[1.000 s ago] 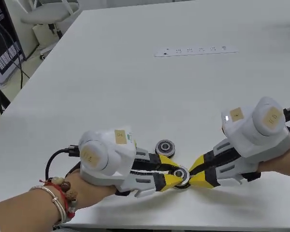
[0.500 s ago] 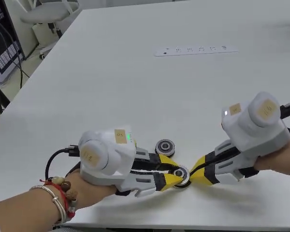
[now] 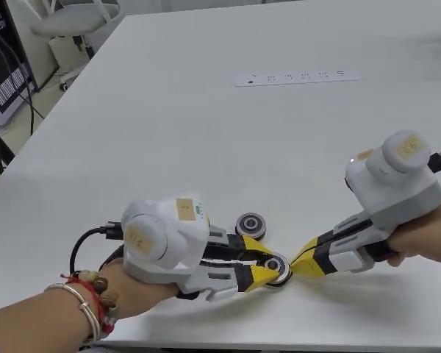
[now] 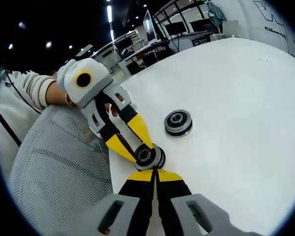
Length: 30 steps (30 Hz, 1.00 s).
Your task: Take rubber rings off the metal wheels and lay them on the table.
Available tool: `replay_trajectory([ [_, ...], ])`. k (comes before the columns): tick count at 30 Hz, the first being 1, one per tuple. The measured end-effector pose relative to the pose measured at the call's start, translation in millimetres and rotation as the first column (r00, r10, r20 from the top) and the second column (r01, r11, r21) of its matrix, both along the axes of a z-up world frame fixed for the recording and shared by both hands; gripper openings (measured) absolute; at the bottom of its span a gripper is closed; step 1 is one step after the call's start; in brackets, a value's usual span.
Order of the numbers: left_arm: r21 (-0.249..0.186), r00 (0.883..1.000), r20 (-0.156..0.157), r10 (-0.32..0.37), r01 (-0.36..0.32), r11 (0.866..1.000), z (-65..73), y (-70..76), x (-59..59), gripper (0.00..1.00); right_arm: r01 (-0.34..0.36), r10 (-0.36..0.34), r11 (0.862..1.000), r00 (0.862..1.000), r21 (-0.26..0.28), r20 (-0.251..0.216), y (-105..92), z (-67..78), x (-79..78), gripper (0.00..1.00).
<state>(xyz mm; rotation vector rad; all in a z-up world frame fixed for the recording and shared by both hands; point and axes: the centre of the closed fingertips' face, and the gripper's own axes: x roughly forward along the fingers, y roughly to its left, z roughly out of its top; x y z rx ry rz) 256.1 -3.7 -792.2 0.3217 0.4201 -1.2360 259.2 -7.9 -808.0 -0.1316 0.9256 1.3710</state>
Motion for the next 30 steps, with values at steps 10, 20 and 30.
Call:
replay_trajectory([
  [10,-0.002,1.000,-0.003,-0.011,0.011,1.000,-0.4,-2.3,-4.3,0.14,0.071,-0.069,0.997,0.988,0.010,-0.136,-2.3,1.2,-4.9,0.00],
  [20,0.007,1.000,0.002,-0.020,0.020,1.000,-0.4,-2.4,-6.8,0.14,0.126,-0.113,0.991,0.969,0.046,-0.218,-0.6,6.0,-6.6,0.00],
  [30,0.012,0.999,0.007,-0.032,0.031,0.999,0.8,-3.5,-9.1,0.14,0.133,-0.115,0.989,0.965,0.062,-0.235,2.3,11.5,-7.5,0.00],
])
